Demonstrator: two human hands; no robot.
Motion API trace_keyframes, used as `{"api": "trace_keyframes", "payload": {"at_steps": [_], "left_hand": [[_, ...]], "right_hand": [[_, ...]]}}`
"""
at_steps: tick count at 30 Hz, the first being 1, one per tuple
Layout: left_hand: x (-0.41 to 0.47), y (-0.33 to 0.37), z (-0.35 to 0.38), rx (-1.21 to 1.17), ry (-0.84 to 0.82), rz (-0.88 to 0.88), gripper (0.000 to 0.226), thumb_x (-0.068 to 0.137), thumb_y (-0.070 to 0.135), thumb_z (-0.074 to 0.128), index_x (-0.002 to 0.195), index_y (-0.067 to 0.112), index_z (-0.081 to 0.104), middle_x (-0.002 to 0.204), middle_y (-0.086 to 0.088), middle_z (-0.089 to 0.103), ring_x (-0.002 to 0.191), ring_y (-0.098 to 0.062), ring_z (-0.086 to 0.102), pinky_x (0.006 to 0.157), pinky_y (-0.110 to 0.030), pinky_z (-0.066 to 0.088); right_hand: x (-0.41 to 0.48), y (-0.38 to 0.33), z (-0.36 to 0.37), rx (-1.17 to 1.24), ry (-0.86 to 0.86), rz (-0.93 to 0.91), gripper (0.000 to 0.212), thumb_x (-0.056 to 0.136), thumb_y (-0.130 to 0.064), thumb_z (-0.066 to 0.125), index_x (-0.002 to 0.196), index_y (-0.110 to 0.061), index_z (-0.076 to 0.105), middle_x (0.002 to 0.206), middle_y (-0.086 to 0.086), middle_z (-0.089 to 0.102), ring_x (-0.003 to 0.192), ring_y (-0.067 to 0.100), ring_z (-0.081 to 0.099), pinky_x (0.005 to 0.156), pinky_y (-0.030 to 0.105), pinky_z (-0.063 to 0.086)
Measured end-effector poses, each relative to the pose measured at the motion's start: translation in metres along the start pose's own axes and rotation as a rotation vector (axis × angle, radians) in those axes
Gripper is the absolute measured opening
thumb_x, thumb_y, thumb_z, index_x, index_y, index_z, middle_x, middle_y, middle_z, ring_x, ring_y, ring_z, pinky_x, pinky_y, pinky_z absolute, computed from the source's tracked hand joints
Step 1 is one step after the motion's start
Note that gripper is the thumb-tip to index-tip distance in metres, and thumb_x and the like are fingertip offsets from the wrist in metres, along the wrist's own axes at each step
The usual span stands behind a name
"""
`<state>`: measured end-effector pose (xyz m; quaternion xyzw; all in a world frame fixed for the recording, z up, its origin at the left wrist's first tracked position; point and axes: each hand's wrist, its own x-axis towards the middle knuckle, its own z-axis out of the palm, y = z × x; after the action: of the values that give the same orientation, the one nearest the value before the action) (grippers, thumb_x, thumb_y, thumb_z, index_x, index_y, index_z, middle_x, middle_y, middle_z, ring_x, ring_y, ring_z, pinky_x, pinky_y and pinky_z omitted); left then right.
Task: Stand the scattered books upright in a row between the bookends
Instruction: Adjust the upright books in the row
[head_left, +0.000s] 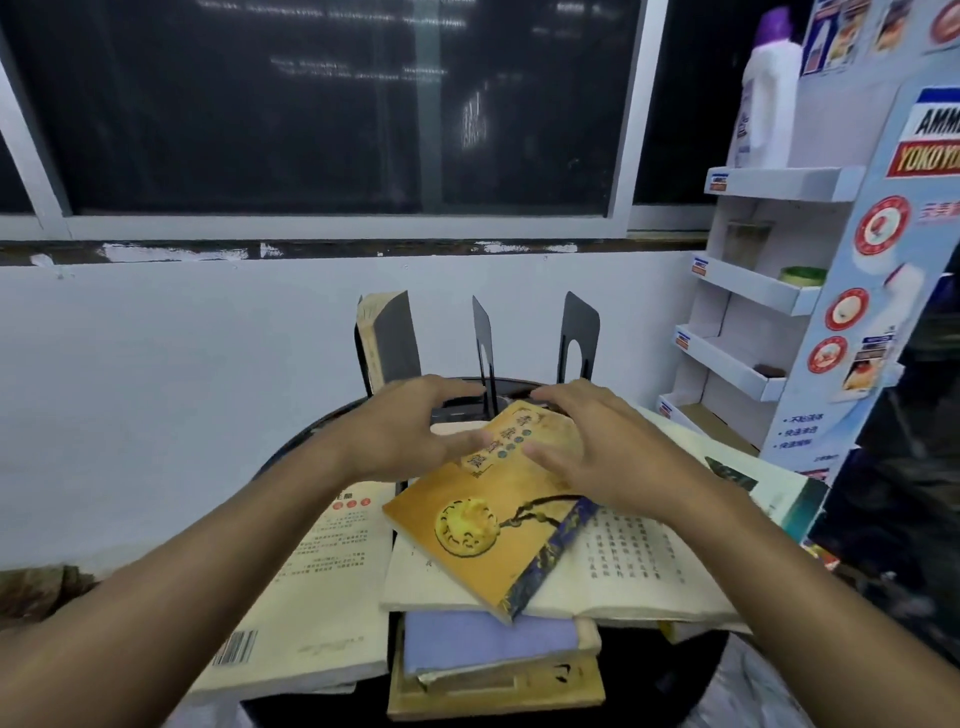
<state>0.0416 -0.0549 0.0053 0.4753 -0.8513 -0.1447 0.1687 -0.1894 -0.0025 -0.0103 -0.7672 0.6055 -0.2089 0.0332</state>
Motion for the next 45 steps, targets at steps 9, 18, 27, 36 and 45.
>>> {"api": "trace_keyframes", "payload": {"at_steps": [9,18,27,36,45], "left_hand": [[0.003,0.018,0.034,0.025,-0.158,0.012,0.078,0.084,0.069,0.059,0.153,0.042,0.035,0.159,0.01,0.037,0.142,-0.016,0.039,0.11,-0.031,0.037],[-0.004,0.015,0.041,0.061,-0.116,-0.055,0.089,0.073,0.079,0.062,0.15,0.038,0.041,0.156,0.008,0.037,0.146,-0.018,0.032,0.117,-0.038,0.034],[-0.013,0.012,0.051,0.05,-0.083,-0.151,0.096,0.07,0.083,0.059,0.152,0.039,0.039,0.159,0.006,0.033,0.148,-0.023,0.027,0.119,-0.047,0.03],[-0.012,0.007,0.035,-0.195,0.087,-0.153,0.087,0.072,0.07,0.072,0.148,0.043,0.042,0.157,0.014,0.033,0.141,-0.015,0.037,0.115,-0.043,0.038],[0.004,-0.017,-0.002,-0.196,0.239,-0.029,0.096,0.066,0.073,0.068,0.151,0.048,0.035,0.159,0.017,0.026,0.135,-0.016,0.044,0.104,-0.044,0.051]], "right_hand": [[-0.059,0.012,0.003,-0.091,-0.021,0.243,0.073,0.091,-0.069,0.053,0.15,-0.033,0.033,0.151,-0.002,0.029,0.139,0.022,0.033,0.109,0.041,0.037],[-0.042,0.016,0.004,0.087,-0.147,0.181,0.071,0.096,-0.054,0.059,0.154,-0.022,0.033,0.161,-0.005,0.02,0.146,0.016,0.029,0.11,0.028,0.03],[-0.011,0.021,0.0,0.336,-0.027,0.305,0.083,0.079,-0.035,0.086,0.149,-0.018,0.045,0.131,0.003,0.064,0.114,0.015,0.063,0.098,0.033,0.052],[0.024,-0.005,-0.019,0.613,0.167,0.251,0.061,0.077,-0.016,0.088,0.131,-0.016,0.059,0.105,0.003,0.07,0.092,0.022,0.072,0.083,0.045,0.061],[0.053,-0.047,-0.052,0.473,0.301,0.088,0.047,0.08,-0.021,0.087,0.117,-0.027,0.059,0.103,-0.005,0.063,0.078,0.016,0.071,0.051,0.028,0.058]]}}
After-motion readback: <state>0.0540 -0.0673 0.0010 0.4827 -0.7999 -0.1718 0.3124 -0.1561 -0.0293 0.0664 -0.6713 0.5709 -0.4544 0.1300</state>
